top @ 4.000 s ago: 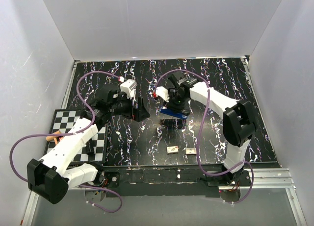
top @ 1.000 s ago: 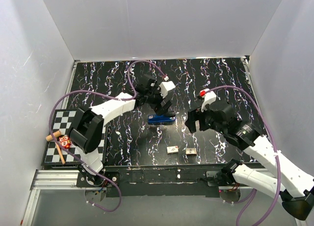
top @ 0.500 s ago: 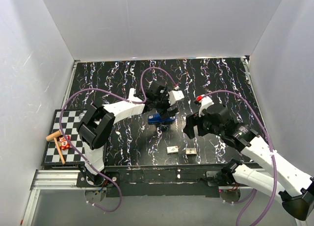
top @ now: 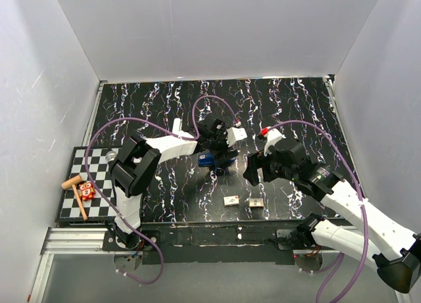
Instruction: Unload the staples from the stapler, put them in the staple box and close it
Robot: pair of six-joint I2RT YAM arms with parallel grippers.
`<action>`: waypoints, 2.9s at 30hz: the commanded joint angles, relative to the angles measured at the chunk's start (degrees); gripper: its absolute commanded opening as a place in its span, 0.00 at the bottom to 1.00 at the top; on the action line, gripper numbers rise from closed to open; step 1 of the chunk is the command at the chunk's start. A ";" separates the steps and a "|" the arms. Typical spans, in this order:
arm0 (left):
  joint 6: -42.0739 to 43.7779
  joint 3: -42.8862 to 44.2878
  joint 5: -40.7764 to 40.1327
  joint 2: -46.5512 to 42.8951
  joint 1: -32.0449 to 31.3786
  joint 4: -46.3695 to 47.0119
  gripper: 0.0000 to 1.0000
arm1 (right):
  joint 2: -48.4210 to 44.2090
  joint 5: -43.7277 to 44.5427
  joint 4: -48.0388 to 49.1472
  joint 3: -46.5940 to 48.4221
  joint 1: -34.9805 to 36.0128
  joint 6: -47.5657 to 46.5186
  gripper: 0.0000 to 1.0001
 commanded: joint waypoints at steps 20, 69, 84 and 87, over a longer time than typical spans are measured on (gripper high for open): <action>-0.13 1.45 0.36 -1.77 -0.30 -1.45 0.35 | 0.18 -3.35 2.26 -0.58 0.11 0.36 0.88; -23.60 -9.18 39.38 -47.38 -0.56 -11.48 0.00 | 10.19 -29.09 -19.88 36.50 0.98 -21.17 0.67; -24.83 -14.45 38.42 -54.68 -0.65 -8.05 0.00 | 18.99 -30.86 -19.01 43.19 7.49 -20.38 0.65; -25.36 -15.42 37.54 -55.65 -0.56 -7.17 0.00 | 20.04 -30.42 -18.75 43.45 8.10 -20.38 0.65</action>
